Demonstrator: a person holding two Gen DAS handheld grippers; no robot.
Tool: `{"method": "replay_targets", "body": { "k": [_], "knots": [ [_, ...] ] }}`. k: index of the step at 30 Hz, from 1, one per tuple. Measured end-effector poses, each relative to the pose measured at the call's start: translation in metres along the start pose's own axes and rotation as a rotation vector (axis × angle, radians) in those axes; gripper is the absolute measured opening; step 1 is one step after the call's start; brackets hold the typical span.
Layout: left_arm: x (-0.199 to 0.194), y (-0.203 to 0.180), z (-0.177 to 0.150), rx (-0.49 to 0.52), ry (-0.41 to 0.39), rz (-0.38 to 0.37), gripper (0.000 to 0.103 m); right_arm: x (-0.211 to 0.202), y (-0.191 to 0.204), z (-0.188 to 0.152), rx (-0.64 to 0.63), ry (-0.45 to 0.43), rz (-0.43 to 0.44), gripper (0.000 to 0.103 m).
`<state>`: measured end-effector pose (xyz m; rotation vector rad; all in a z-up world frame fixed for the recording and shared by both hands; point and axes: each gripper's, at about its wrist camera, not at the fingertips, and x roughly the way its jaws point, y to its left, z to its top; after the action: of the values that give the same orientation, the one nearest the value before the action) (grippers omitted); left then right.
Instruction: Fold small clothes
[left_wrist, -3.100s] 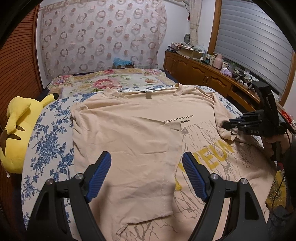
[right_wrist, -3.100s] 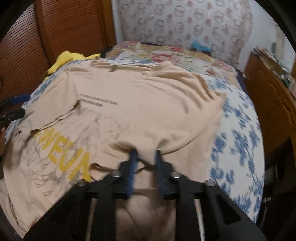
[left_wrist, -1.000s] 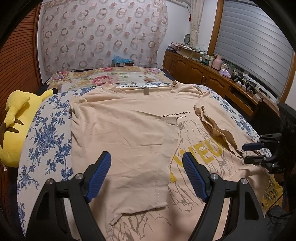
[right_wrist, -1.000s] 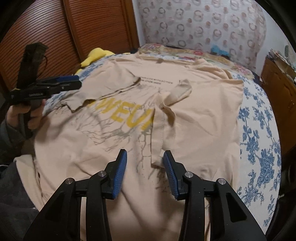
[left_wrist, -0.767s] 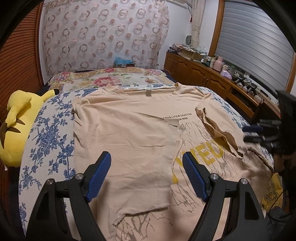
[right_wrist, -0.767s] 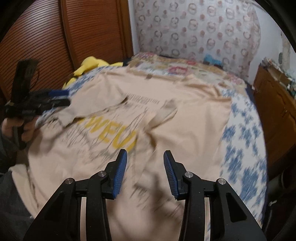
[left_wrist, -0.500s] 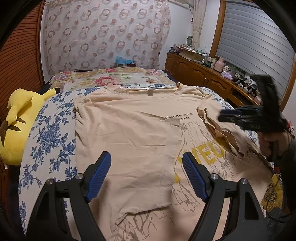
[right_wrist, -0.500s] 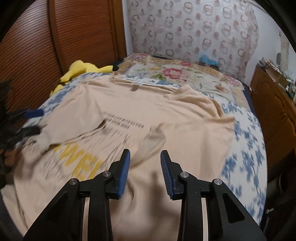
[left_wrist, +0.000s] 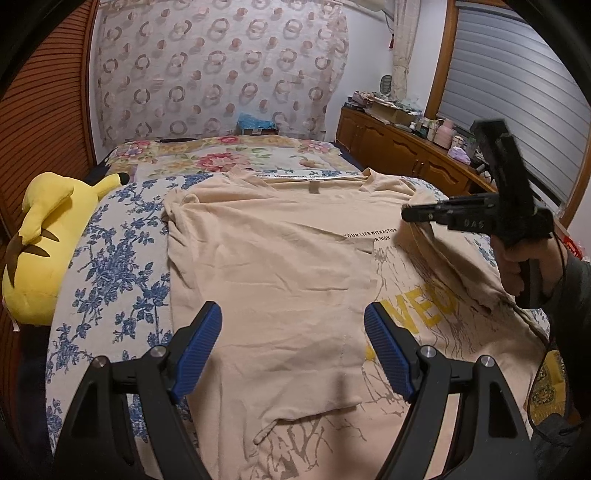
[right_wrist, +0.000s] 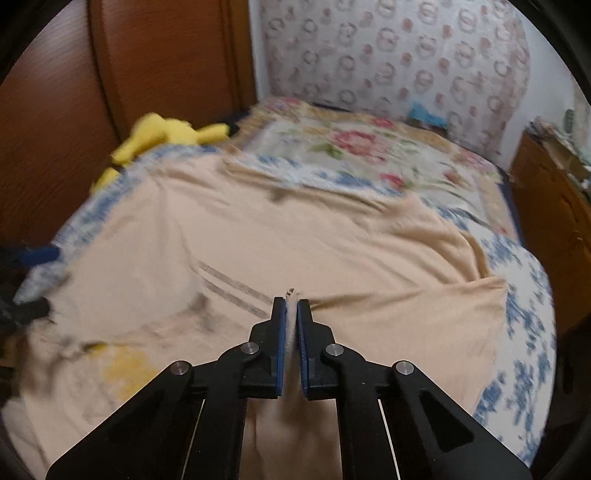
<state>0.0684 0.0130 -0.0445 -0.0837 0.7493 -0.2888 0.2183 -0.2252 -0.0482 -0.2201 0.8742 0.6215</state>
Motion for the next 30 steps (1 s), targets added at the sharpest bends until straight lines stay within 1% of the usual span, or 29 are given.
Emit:
{"method": "replay_targets", "body": {
  "k": [1,2,3,4,5,6,7,9,12,14,19,23,25,27,30],
  "knots": [
    [0.000,0.000,0.000,0.002,0.000,0.003,0.080,-0.001,0.002,0.003,-0.003,-0.012,0.012,0.004],
    [0.000,0.000,0.001,0.004,0.000,0.005,0.080,-0.004,0.004,0.006,-0.008,-0.027,0.007,0.004],
    [0.000,0.001,0.002,0.007,0.001,0.007,0.080,-0.006,0.004,0.008,-0.012,-0.035,-0.012,0.007],
    [0.002,0.001,0.003,0.011,0.004,0.011,0.080,-0.007,0.004,0.009,-0.013,-0.040,-0.024,0.017],
    [0.003,0.002,0.004,0.013,0.005,0.018,0.080,-0.009,0.003,0.009,-0.016,-0.049,-0.027,0.025],
    [0.005,0.003,0.005,0.013,0.007,0.023,0.080,-0.009,0.003,0.010,-0.018,-0.052,-0.030,0.041],
    [0.007,0.005,0.007,0.013,0.009,0.025,0.080,-0.011,-0.001,0.010,-0.018,-0.053,-0.056,0.051],
    [0.011,0.009,0.011,0.015,0.012,0.035,0.080,-0.013,-0.009,0.008,-0.013,-0.053,-0.092,0.053],
    [0.018,0.016,0.018,0.025,0.018,0.052,0.080,-0.019,-0.030,0.002,0.005,-0.053,-0.142,0.053],
    [0.023,0.023,0.026,0.034,0.018,0.067,0.080,-0.022,-0.052,-0.005,0.029,-0.045,-0.179,0.053],
    [0.038,0.039,0.042,0.046,0.031,0.094,0.080,-0.019,-0.099,-0.023,0.078,-0.006,-0.239,0.053],
    [0.052,0.056,0.054,0.029,0.044,0.082,0.080,-0.015,-0.126,-0.031,0.125,0.006,-0.246,0.053],
    [0.060,0.065,0.061,0.016,0.055,0.076,0.077,-0.011,-0.137,-0.033,0.144,0.018,-0.244,0.053],
    [0.067,0.071,0.068,0.015,0.065,0.078,0.074,-0.006,-0.140,-0.033,0.135,0.046,-0.247,0.053],
    [0.077,0.081,0.077,0.009,0.074,0.089,0.073,-0.003,-0.148,-0.031,0.126,0.044,-0.239,0.053]
  ]
}}
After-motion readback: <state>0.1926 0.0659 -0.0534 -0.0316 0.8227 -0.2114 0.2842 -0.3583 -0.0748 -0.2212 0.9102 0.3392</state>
